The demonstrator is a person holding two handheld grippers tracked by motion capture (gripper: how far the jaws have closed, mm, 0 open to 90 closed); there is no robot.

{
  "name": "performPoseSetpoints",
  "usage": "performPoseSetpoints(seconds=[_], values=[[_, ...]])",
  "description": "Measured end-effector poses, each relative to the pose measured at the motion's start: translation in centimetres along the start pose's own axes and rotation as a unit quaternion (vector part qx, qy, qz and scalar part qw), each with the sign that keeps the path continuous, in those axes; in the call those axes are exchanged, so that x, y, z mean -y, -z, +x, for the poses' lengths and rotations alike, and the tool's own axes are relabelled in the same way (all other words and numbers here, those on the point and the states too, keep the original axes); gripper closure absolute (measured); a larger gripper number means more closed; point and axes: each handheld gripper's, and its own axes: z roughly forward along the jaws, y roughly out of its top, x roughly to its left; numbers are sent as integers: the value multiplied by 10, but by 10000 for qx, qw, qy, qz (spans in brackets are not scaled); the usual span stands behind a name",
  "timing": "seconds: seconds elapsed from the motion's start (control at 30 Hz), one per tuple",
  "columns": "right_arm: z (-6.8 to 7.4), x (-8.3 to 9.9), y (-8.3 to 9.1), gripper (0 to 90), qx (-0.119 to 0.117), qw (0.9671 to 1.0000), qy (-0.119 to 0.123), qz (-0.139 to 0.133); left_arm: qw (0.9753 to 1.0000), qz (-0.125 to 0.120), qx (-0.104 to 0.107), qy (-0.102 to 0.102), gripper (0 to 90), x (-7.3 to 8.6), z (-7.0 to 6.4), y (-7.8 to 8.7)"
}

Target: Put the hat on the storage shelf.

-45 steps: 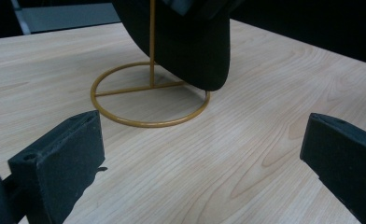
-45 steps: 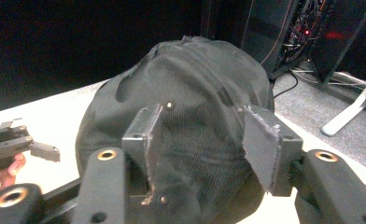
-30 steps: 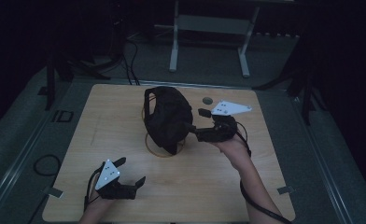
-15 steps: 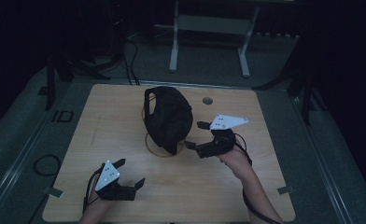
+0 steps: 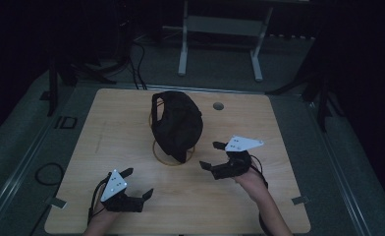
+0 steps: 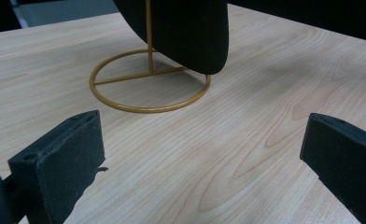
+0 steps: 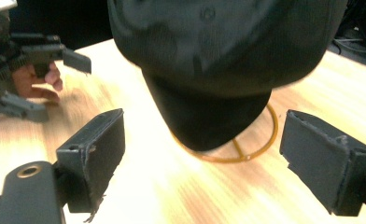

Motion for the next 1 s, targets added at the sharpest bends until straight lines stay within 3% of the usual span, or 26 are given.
performPoseSetpoints(seconds=[0.2,0.63,1.0], values=[[0,25,2,139,-111,9999,-79,-4,10000,-1,0,-10,2,0,0,0],[4,56,2,138,-187,9996,-59,201,10000,54,13,-46,2,0,-1,0],[5,81,10,138,-175,9989,-189,400,9999,102,29,-63,2,1,-2,-2]])
